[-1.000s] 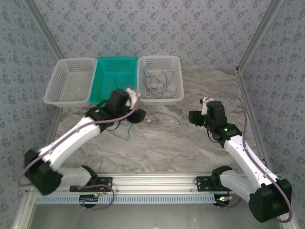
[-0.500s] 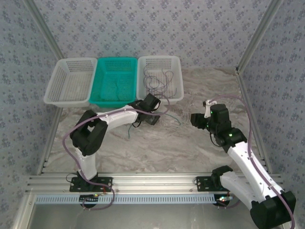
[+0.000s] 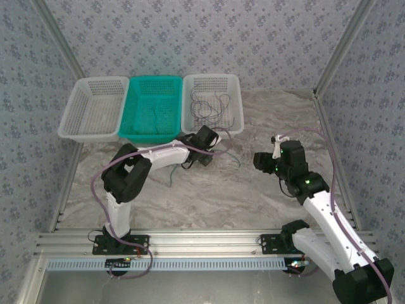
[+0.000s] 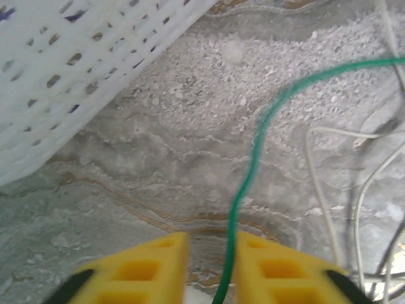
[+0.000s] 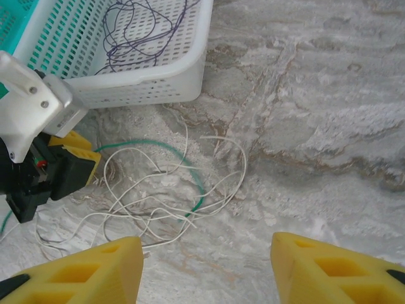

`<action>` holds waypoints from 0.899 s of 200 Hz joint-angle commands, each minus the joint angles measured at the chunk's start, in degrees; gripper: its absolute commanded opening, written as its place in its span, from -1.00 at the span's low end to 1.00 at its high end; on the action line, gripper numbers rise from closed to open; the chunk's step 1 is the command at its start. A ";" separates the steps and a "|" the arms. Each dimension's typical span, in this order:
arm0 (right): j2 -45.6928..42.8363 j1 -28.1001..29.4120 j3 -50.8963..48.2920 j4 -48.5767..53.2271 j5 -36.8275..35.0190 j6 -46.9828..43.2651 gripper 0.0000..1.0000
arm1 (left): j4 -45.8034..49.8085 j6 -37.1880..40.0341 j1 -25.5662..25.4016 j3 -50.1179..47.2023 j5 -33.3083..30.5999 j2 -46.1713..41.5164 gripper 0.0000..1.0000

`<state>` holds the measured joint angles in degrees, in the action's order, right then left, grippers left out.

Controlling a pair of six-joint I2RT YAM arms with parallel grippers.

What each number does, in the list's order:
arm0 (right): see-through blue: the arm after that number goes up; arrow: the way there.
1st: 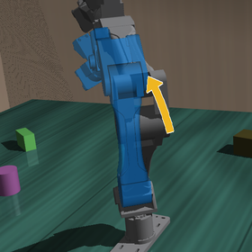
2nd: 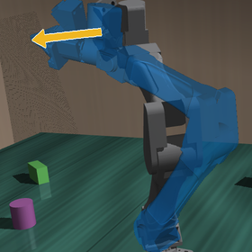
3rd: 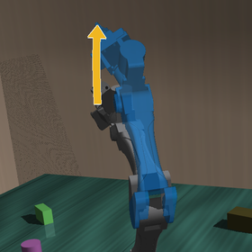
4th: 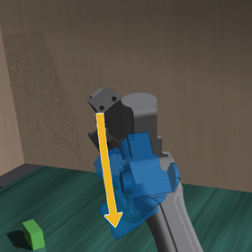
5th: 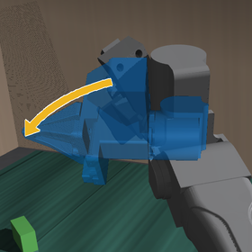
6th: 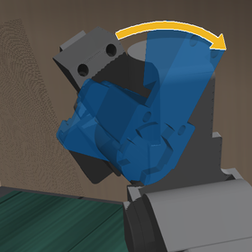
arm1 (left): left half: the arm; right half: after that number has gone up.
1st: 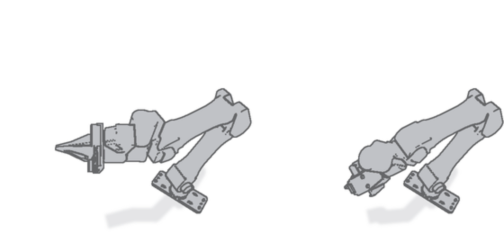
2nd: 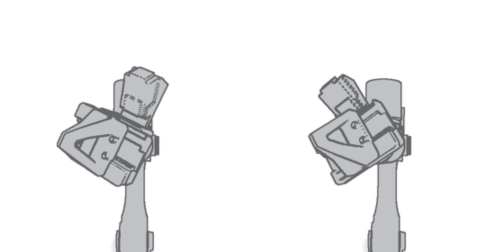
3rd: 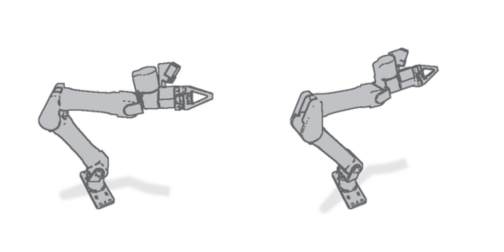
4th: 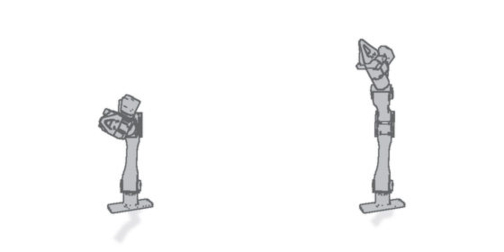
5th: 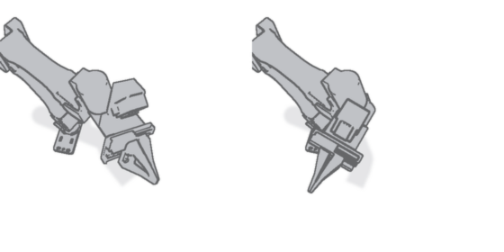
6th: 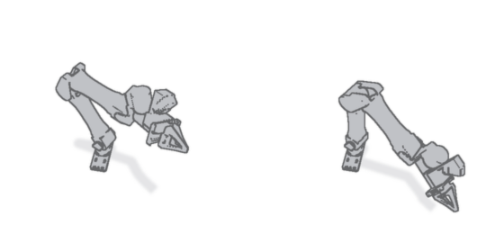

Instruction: Untangle the cables

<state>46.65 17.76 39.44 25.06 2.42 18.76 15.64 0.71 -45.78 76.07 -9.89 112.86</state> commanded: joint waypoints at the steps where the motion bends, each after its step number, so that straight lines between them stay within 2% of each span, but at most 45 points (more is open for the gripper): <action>1: 2.12 0.42 -2.74 -2.56 1.83 5.37 0.21 | -0.28 1.42 -0.59 -0.41 3.95 -2.37 -0.78; 20: 6.54 0.69 -2.97 -4.18 3.71 7.16 0.35 | -0.91 2.33 -1.10 -1.58 6.18 -5.49 -1.00; 35: 10.36 1.02 -2.29 -5.36 4.83 8.16 0.50 | -0.20 2.76 -1.62 -1.87 6.29 -7.96 -1.00; 40: 11.81 1.13 -2.05 -6.07 5.39 8.32 0.72 | -0.02 3.06 -1.78 -2.02 6.29 -8.67 -1.00; 49: 13.87 1.31 -1.81 -8.30 6.00 8.68 0.78 | 0.25 3.43 -2.19 -2.16 6.14 -10.15 -1.00; 80: 22.39 2.18 -1.74 -16.28 5.58 11.10 0.82 | 2.44 4.77 -3.56 -1.98 5.36 -14.23 -1.00; 105: 29.05 2.49 -1.28 -15.87 -3.25 14.21 0.73 | 4.55 4.57 -3.86 -1.40 2.67 -18.07 -1.00; 109: 29.84 2.34 -1.19 -15.32 -4.82 14.99 0.68 | 4.97 4.59 -3.90 -1.37 1.67 -18.86 -1.00; 113: 30.60 2.22 -1.21 -14.78 -6.72 15.70 0.54 | 5.43 4.61 -3.84 -1.21 0.74 -19.52 -1.00; 126: 32.43 1.18 -1.58 -14.07 -11.18 18.67 -0.16 | 6.83 5.46 -3.86 -0.84 -2.20 -22.15 -1.00; 146: 33.13 -0.49 -2.12 -14.63 -10.37 19.49 -0.72 | 9.56 7.62 -3.88 -0.08 -7.15 -24.89 -1.00; 155: 32.68 -0.62 -2.01 -14.60 -9.70 18.65 -0.82 | 11.50 8.13 -3.87 0.79 -10.77 -25.41 -1.00; 180: 30.68 -0.62 -2.46 -12.01 -11.75 18.32 -0.83 | 17.81 6.34 -2.16 4.64 -20.88 -26.25 -1.00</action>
<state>79.37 17.23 37.26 10.50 -5.43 35.81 26.09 7.09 -49.39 75.75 -18.48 88.51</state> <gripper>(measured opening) 0.092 0.063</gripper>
